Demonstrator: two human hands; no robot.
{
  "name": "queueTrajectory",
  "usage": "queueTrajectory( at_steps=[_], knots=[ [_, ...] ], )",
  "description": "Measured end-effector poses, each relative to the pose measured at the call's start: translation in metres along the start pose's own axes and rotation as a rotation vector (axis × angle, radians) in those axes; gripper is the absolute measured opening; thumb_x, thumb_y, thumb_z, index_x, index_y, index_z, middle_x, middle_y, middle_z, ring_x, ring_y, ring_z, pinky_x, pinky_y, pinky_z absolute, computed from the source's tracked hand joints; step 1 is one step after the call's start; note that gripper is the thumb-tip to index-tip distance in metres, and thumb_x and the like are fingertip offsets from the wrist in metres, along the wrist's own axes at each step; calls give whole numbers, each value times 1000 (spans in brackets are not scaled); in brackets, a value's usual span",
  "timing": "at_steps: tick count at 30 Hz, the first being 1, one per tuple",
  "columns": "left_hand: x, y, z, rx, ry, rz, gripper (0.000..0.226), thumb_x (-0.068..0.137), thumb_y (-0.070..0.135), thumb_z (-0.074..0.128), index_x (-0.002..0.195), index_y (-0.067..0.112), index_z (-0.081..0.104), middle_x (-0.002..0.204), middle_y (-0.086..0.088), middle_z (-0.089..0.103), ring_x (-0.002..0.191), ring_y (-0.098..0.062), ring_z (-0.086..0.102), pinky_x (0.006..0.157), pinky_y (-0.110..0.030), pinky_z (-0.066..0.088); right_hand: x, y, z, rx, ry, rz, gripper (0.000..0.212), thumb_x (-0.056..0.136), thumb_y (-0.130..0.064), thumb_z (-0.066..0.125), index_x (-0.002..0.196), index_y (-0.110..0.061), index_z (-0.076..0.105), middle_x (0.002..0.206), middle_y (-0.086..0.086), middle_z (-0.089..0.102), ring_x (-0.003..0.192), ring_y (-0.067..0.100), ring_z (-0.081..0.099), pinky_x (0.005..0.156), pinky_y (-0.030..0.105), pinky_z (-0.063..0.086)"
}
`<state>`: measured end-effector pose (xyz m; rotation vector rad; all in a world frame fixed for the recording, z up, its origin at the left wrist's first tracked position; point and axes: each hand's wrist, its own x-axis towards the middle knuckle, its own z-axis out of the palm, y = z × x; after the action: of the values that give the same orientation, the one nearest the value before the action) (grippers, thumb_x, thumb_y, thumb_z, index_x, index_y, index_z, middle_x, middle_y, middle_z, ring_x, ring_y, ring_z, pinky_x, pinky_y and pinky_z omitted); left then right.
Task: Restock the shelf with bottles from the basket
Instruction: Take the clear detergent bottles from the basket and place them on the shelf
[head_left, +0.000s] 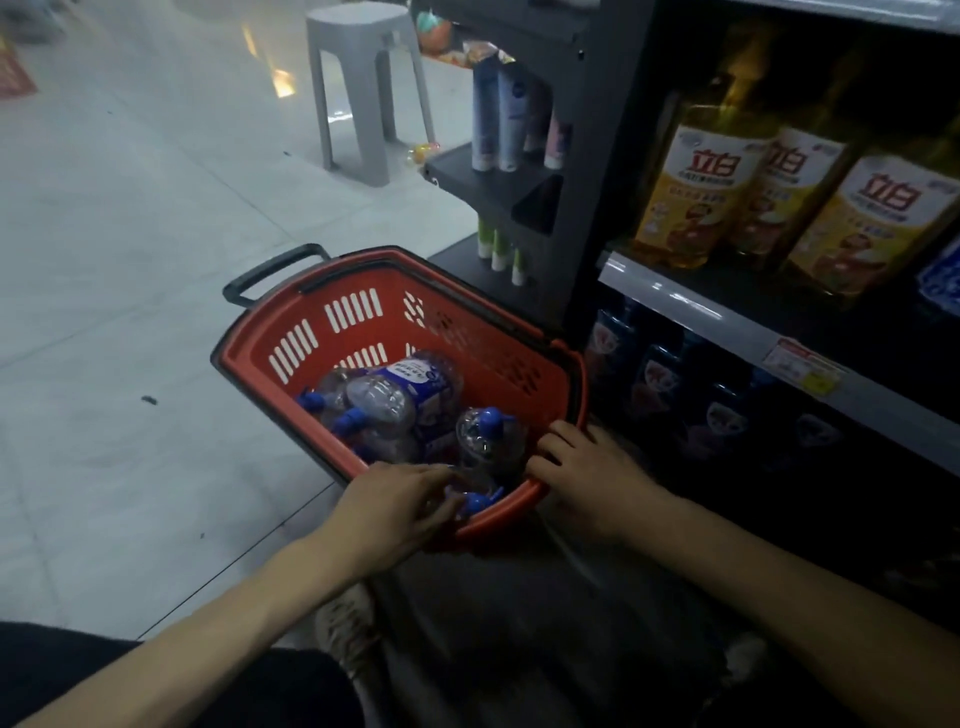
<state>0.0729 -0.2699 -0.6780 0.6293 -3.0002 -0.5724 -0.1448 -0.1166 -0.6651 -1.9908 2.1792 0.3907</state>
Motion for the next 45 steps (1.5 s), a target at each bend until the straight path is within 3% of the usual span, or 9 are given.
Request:
queueTrajectory(
  at_steps=[5,9,16,21,25,28,32,39,45],
  knots=[
    [5,-24,-16,-6,89,-109,53,97,67,37,122,35,71,108,14,76,93,-2,69,80,-27,56,-11,6,8,12,64,-36,40,94,-40,55,133,-33,50,139,-4,48,137,23,36,105,45,35],
    [10,-26,-23,-57,140,-224,47,99,55,57,140,33,60,116,4,75,103,-15,70,86,-34,55,-35,14,15,8,49,-37,44,88,-40,38,128,-34,53,132,-5,55,134,24,45,98,45,40],
    [14,-47,-1,199,256,-274,66,91,66,40,144,29,54,121,-4,72,116,-29,62,106,-54,40,-86,31,38,11,114,-10,43,81,-39,35,113,-37,64,122,-7,63,126,25,57,88,44,50],
    [16,-43,-1,-100,567,-651,95,90,35,72,161,26,10,160,-17,28,151,-39,24,123,-62,4,-122,61,59,37,175,54,38,78,-35,48,107,-31,73,126,-2,67,130,28,58,86,48,53],
    [22,-28,6,-408,531,-892,94,91,35,72,162,19,11,159,-24,21,148,-48,23,122,-62,22,-145,86,73,85,265,115,46,84,-22,37,112,-24,74,132,0,65,138,27,50,96,49,49],
    [23,-4,20,-420,507,-868,90,90,33,74,160,19,20,154,-24,25,142,-48,25,117,-62,29,-158,105,85,167,230,164,43,83,-1,54,118,-18,73,135,0,63,144,25,42,107,49,47],
    [26,18,34,-385,541,-856,88,87,28,76,158,18,24,152,-24,27,140,-47,28,114,-60,33,-172,109,99,178,300,200,47,73,14,60,112,-7,74,128,9,67,139,33,48,101,52,52],
    [54,25,29,-361,640,-846,78,89,33,74,155,21,35,150,-21,34,140,-43,32,115,-56,36,-186,92,101,106,432,159,53,73,-11,33,104,-8,75,122,11,69,131,36,56,96,48,56],
    [106,5,16,-435,656,-682,63,88,41,68,146,33,44,137,-20,45,133,-40,40,111,-53,42,-189,84,89,62,321,215,43,60,-13,71,103,-17,76,115,6,72,121,34,64,95,49,56]
  ],
)
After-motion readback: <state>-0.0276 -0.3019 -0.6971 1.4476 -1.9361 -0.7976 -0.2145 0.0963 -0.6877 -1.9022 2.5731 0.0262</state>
